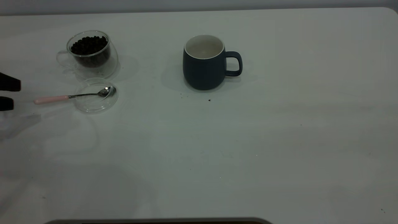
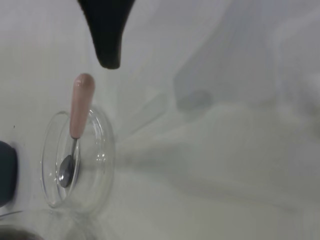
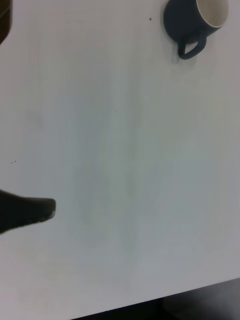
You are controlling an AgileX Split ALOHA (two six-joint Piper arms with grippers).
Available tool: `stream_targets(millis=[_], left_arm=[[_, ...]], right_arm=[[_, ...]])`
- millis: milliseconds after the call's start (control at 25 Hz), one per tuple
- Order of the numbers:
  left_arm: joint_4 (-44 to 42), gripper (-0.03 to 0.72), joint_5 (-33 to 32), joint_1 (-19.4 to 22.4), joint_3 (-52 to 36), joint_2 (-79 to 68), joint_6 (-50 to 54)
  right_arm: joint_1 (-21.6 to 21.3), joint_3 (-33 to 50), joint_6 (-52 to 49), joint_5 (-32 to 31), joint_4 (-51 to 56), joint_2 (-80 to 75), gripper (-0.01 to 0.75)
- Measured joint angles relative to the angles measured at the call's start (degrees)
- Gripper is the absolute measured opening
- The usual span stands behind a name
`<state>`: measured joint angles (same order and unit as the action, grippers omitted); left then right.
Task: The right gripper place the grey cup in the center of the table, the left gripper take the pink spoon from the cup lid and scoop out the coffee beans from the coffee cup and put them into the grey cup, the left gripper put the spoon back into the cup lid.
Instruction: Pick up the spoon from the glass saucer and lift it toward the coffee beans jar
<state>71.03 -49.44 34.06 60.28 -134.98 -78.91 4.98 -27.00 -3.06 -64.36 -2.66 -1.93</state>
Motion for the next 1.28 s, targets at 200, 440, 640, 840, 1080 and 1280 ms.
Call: stream_targets(millis=[200, 440, 640, 840, 1080, 1280], left_arm=[[0.3, 0.594, 0.7, -3.6, 0.0, -1.2, -0.2], [1.8, 0.594, 2.9, -4.0, -0.1, -1.7, -0.2], [3.7, 0.594, 3.3, -4.7, -0.1, -3.7, -0.2], [10.2, 0.594, 3.1, -5.7, -0.1, -5.9, -2.9], [12.1, 0.594, 2.3, -6.5, -0.3, -7.3, -3.7], [12.2, 0.564, 1.4, -6.6, -0.4, -7.7, -3.7]], right_arm=[[0.0, 0.0, 0.0, 0.0, 0.0, 0.0, 0.573], [0.0, 0.0, 0.0, 0.0, 0.0, 0.0, 0.573], [0.0, 0.0, 0.0, 0.0, 0.0, 0.0, 0.573], [0.0, 0.0, 0.0, 0.0, 0.0, 0.0, 0.573], [0.0, 0.0, 0.0, 0.0, 0.0, 0.0, 0.573], [0.0, 0.0, 0.0, 0.0, 0.0, 0.0, 0.573]])
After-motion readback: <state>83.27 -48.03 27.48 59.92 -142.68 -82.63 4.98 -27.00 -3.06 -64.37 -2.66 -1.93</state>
